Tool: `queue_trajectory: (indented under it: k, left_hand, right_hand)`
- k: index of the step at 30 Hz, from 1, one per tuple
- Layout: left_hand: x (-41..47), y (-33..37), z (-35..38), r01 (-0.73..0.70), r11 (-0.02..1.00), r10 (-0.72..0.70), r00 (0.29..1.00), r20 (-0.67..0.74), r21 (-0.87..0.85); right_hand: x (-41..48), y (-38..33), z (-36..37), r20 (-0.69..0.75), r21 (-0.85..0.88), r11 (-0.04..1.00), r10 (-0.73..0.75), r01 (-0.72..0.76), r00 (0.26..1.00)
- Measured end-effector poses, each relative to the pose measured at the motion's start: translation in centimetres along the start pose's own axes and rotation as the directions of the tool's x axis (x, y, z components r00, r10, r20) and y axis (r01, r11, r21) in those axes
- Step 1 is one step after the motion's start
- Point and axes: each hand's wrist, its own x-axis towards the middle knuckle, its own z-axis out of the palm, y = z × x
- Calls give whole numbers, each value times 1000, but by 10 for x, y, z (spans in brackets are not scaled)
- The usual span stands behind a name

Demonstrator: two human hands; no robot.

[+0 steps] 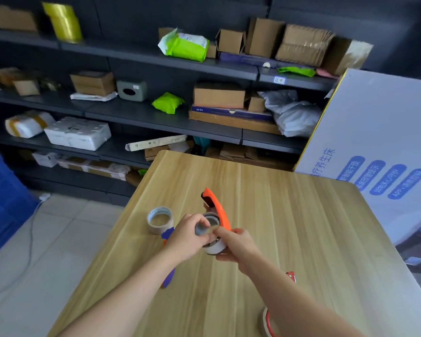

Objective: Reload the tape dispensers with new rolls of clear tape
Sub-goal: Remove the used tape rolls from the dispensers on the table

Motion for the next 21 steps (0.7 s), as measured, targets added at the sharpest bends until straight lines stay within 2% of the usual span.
queue_trajectory:
  k: [4, 7, 10, 14, 17, 21]
  left_hand:
    - [1, 3, -11, 52, 996, -49, 998, 39, -78]
    - [1, 5, -19, 88, 979, -80, 996, 47, -183]
    - [2, 6, -27, 94, 974, -87, 995, 46, -205]
    - [1, 8, -36, 98, 969, -70, 989, 128, -227]
    - [2, 14, -35, 58, 992, -44, 991, 126, -110]
    - [1, 24, -28, 11, 994, -9, 1000, -18, 113]
  right_hand:
    - [-1, -8, 0, 2, 37, 999, -17, 17, 1000]
    - [-2, -9, 0, 98, 82, 996, -29, 21, 995]
    - [-3, -10, -2, 160, 114, 993, -57, 39, 986]
    - [-5, -12, 1, 129, 68, 990, -133, 125, 983]
    - [-7, -15, 10, 34, -40, 976, -212, 213, 977]
    - [-10, -19, 14, 4, -133, 947, -293, 291, 956]
